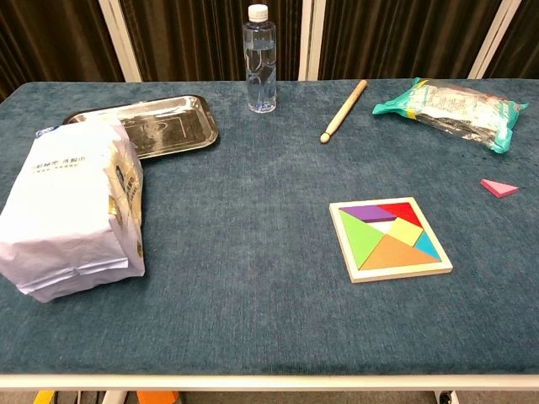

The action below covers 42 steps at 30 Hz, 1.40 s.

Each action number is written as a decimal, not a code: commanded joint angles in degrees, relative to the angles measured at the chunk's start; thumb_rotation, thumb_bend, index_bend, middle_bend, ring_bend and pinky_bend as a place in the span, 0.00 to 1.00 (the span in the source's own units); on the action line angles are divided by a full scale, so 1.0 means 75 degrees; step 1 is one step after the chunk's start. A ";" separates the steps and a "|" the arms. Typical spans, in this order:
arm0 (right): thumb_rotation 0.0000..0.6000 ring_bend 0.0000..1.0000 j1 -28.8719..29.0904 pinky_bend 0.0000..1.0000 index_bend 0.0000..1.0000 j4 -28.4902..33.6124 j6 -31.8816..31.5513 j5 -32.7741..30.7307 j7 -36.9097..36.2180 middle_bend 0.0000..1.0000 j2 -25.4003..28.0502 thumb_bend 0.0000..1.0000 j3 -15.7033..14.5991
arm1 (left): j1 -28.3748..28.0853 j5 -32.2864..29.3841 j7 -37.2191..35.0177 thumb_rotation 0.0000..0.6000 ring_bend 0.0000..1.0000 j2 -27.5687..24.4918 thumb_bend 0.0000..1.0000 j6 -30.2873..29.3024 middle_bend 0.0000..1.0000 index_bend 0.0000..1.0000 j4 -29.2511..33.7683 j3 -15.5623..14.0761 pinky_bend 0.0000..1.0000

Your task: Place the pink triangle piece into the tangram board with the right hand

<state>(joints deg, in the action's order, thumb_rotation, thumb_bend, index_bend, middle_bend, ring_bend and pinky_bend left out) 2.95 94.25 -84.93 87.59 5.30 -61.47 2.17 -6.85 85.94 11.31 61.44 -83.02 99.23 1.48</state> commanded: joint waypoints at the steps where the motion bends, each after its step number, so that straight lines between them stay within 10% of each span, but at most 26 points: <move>1: 1.00 0.00 -0.0020 0.00 0.00 0.0030 -0.0023 -0.0007 0.0008 0.00 0.0003 0.18 -0.0010 | 0.0031 0.0027 -0.0059 1.00 0.00 0.0012 0.00 -0.0020 0.00 0.00 -0.0039 -0.0037 0.00; 21: 1.00 0.00 0.0195 0.00 0.00 -0.0004 0.0417 -0.0274 0.0085 0.00 0.0059 0.18 0.0067 | 0.0134 0.0099 -0.0050 1.00 0.00 0.0212 0.00 -0.0334 0.00 0.00 -0.0205 0.0024 0.00; 42: 1.00 0.00 0.2276 0.00 0.06 -0.0984 0.3445 -0.2310 0.0473 0.00 -0.1202 0.18 0.1008 | 0.0095 0.0157 -0.0098 1.00 0.00 0.0271 0.00 -0.0187 0.00 0.00 -0.0319 -0.0031 0.00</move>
<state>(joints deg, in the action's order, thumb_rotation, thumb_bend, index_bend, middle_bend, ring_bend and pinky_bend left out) 18.66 87.85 -60.73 71.80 6.88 -69.07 9.06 -6.12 87.14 10.60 63.46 -84.45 96.87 1.26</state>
